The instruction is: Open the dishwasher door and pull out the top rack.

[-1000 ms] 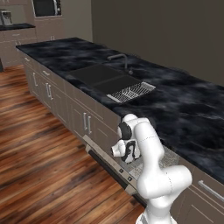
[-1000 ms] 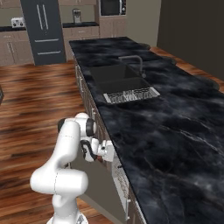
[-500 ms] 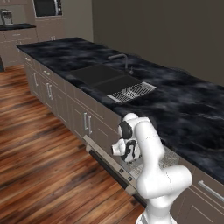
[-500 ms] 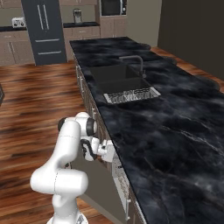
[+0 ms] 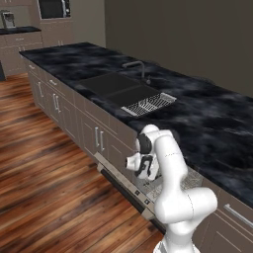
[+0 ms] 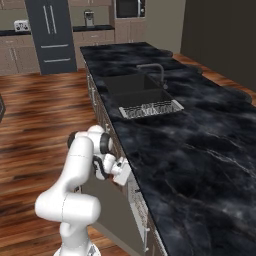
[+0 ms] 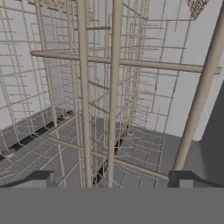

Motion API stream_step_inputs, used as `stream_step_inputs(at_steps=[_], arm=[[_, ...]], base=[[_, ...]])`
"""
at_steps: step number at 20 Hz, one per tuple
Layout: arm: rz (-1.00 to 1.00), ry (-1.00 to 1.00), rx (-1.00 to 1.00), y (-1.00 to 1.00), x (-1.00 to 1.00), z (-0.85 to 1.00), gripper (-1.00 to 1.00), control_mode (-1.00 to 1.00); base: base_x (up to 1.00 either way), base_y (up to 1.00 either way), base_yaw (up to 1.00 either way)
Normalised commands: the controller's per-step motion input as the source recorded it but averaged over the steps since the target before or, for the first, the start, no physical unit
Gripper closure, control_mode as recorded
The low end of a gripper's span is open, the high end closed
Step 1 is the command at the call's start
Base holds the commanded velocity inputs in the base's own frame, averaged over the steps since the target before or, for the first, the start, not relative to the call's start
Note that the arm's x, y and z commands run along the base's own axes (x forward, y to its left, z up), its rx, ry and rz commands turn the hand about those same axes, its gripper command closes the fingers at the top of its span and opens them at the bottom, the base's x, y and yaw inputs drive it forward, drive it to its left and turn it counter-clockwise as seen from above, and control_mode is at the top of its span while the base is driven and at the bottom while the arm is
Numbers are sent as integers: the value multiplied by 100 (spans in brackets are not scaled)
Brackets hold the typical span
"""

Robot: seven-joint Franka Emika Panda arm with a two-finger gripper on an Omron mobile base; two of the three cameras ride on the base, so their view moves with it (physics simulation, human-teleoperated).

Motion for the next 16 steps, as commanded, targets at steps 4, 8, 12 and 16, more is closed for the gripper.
stream_step_inputs(at_steps=[4,8,12,16], arm=[[0,15,9,7,0,-74,-100,-100],[0,11,5,13,-2,-78,-100,-100],[0,5,2,18,-6,-66,-100,-100],[0,-5,-1,13,-10,-5,-100,-100]], base=[[0,0,0],[0,0,0],[0,0,0],[0,0,0]])
